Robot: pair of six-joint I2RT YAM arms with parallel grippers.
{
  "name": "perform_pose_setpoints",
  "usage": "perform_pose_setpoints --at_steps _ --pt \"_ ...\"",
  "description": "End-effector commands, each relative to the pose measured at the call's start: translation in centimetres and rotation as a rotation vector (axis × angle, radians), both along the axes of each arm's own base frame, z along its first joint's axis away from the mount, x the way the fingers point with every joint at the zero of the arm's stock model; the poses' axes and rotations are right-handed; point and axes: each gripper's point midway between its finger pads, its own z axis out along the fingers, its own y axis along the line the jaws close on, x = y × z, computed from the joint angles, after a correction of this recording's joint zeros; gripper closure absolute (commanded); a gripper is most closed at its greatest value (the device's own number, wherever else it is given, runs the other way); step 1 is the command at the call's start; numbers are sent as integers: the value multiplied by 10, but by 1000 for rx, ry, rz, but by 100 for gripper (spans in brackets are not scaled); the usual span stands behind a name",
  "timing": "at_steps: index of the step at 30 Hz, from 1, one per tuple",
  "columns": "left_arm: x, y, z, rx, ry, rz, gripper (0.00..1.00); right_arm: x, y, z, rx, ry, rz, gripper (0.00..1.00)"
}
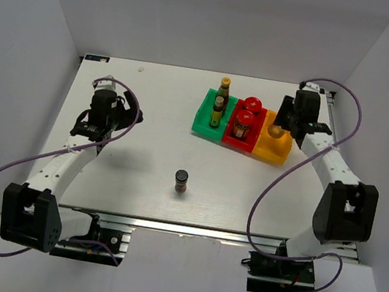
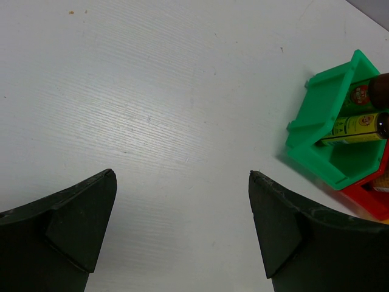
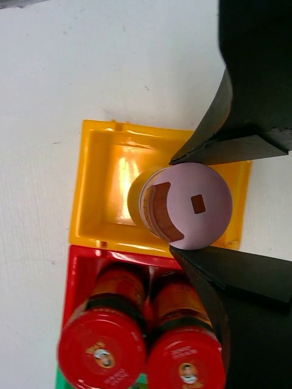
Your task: Organize the condiment bottles
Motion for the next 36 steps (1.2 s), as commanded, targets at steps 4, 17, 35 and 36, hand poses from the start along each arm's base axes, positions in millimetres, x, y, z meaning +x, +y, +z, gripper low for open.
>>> perform_pose_setpoints --at_steps 4,17,35,36 --pt "4 8 6 28 -23 22 2 47 -15 17 -62 -56 -62 76" --pt "7 11 0 46 -4 25 2 61 -17 -33 -74 42 -88 64" --pt "-3 12 12 47 -36 24 2 25 15 36 13 -34 92 11" --pt "-4 11 13 46 -37 22 2 15 20 55 19 -77 118 10"
